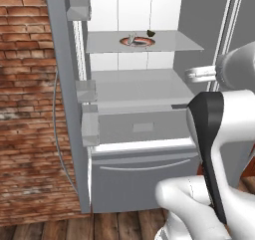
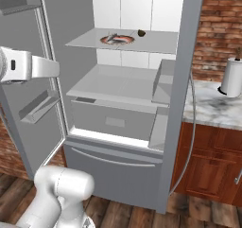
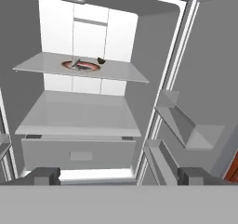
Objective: Retrieve the fish from the fridge and place it on the saucepan with marinade on the stove.
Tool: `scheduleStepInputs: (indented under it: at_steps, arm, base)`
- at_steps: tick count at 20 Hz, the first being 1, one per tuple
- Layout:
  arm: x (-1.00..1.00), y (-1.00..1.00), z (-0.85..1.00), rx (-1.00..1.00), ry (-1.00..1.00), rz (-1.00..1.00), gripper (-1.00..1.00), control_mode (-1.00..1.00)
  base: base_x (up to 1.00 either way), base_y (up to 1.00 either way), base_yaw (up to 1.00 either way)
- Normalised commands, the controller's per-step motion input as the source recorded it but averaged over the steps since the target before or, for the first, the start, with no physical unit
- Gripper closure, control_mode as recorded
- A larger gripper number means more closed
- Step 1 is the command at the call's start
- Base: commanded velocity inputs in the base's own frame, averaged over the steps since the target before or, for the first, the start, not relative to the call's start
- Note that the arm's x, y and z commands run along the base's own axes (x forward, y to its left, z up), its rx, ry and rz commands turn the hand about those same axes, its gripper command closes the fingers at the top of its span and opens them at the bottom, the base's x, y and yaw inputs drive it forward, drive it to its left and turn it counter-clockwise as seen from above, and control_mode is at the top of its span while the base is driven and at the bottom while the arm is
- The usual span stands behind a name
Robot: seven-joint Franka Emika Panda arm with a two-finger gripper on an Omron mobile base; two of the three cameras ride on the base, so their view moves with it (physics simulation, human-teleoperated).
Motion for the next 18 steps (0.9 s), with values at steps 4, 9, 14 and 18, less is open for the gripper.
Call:
scheduleStepInputs:
  at_steps: [4, 9, 14, 18]
  arm:
    - [0.0, 0.0, 0.0, 0.0, 0.0, 0.0, -1.0, 1.0]
    - [0.0, 0.0, 0.0, 0.0, 0.0, 0.0, -1.0, 1.0]
    - [0.0, 0.0, 0.0, 0.0, 0.0, 0.0, -1.0, 1.0]
    - [0.0, 0.0, 0.0, 0.0, 0.0, 0.0, -1.0, 1.0]
  base:
    - [0.21, -0.01, 0.04]
    - [0.16, 0.0, 0.1]
    - [0.24, 0.0, 0.13]
    - [0.5, -0.01, 0.1]
